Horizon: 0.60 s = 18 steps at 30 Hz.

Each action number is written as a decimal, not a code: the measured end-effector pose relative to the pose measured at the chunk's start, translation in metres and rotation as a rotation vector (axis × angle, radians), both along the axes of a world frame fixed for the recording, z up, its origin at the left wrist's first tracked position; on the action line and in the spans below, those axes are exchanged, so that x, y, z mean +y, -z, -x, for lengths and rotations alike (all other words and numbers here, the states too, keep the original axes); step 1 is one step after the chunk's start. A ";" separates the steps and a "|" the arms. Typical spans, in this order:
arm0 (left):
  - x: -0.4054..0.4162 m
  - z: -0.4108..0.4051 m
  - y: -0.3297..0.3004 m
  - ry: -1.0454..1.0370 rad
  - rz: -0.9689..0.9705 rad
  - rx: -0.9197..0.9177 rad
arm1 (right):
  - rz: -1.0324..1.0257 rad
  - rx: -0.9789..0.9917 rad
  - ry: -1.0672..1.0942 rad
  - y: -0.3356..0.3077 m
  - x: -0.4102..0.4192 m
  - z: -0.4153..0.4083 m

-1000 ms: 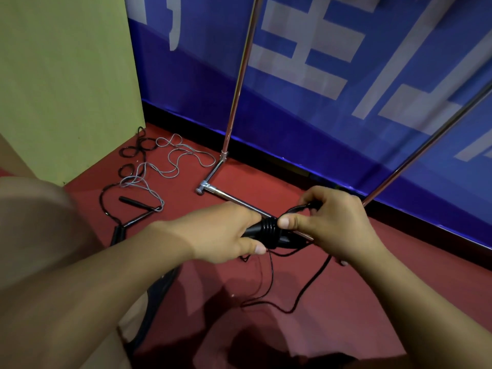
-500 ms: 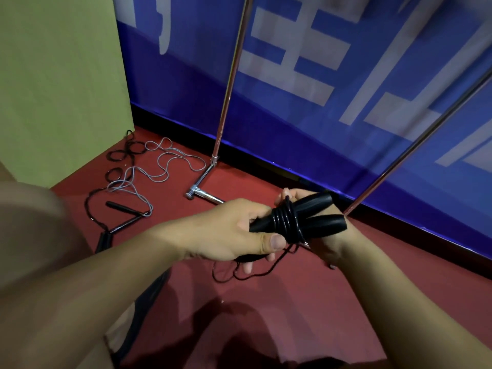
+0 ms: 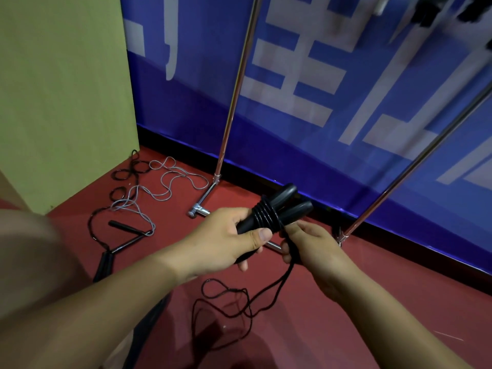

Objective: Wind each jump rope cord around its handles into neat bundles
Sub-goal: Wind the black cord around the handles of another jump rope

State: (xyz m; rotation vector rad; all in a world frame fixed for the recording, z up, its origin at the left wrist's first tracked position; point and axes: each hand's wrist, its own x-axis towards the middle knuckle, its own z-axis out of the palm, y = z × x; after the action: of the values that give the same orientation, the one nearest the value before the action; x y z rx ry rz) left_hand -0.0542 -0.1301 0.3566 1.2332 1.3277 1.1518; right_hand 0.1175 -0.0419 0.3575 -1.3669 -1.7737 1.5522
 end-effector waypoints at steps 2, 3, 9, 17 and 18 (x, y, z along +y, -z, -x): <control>0.000 0.002 0.001 -0.027 0.008 0.003 | 0.017 0.017 0.002 -0.001 0.000 -0.002; 0.000 0.003 0.001 -0.047 0.007 0.008 | 0.022 0.033 -0.001 -0.002 0.000 -0.002; 0.007 0.009 0.007 -0.261 0.041 0.063 | -0.021 0.031 0.015 -0.007 -0.006 -0.008; 0.013 0.011 0.016 -0.314 0.097 0.239 | -0.099 -0.035 -0.081 -0.015 -0.019 -0.017; 0.014 0.011 0.017 -0.312 0.106 0.258 | -0.118 -0.043 -0.093 -0.015 -0.020 -0.017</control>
State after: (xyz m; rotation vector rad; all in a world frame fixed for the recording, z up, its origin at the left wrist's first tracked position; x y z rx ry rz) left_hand -0.0651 -0.1157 0.3398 1.1522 1.8017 1.1436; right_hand 0.1341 -0.0624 0.3730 -1.2871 -1.9474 1.4491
